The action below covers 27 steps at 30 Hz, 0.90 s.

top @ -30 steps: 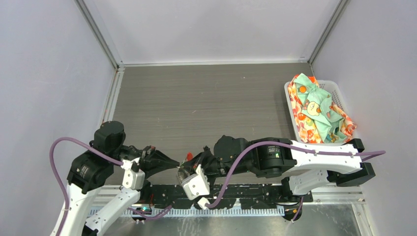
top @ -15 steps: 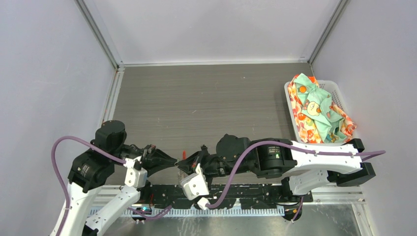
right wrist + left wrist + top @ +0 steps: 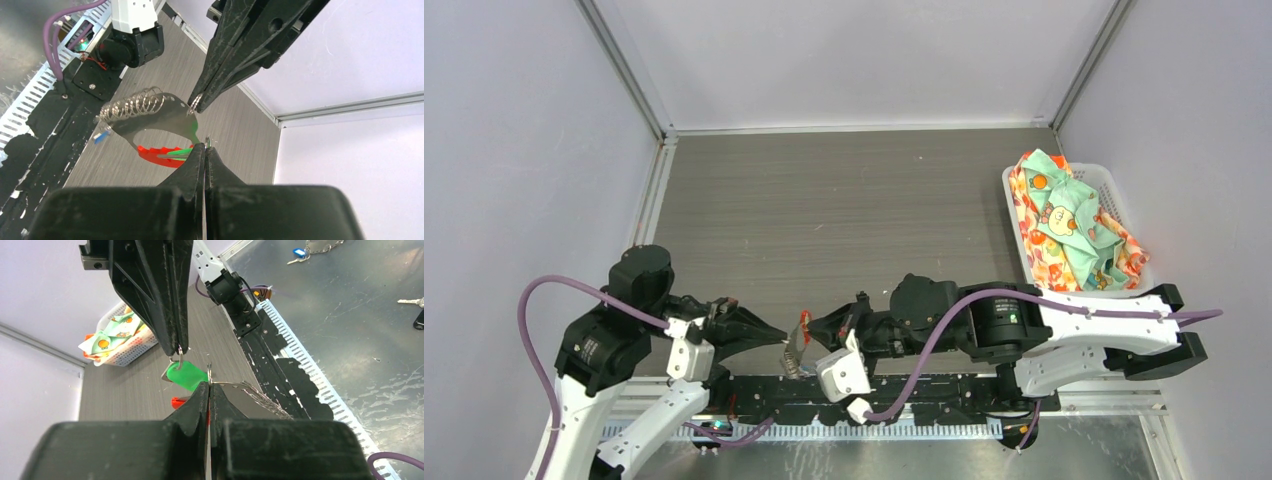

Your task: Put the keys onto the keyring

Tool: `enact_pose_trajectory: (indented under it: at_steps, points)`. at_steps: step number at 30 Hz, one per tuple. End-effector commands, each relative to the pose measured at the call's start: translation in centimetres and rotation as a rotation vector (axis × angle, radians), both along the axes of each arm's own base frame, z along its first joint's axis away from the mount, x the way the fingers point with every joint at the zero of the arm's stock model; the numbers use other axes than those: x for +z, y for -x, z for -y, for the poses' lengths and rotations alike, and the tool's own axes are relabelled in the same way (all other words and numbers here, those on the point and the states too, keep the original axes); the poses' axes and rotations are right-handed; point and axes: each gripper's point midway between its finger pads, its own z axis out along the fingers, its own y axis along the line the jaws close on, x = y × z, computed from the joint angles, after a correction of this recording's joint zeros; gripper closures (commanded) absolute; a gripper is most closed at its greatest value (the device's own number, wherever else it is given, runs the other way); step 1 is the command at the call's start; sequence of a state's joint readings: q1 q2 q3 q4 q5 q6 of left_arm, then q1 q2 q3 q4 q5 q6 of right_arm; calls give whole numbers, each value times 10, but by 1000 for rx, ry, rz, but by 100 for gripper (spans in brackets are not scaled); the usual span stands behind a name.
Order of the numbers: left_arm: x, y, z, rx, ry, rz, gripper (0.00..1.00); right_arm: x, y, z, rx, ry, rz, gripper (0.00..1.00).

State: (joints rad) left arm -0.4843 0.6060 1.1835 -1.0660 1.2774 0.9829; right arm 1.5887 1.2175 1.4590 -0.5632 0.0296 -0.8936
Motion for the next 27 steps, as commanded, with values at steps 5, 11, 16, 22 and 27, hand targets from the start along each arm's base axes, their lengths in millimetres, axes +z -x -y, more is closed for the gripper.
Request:
enact_pose_trajectory:
  at_steps: [5,11,16,22,27]
  points:
    - [13,7,0,-27,32,1,100,18,0,4,2,-64,13,99]
    - [14,6,0,-23,32,-3,100,15,4,-1,24,-49,11,99]
    - [13,4,0,-13,29,-9,100,16,13,-4,73,-49,-5,99]
    - [12,2,1,-6,27,-12,100,16,16,-10,87,-49,-3,99]
    - [11,2,0,1,26,-10,100,17,15,-12,84,-59,2,99]
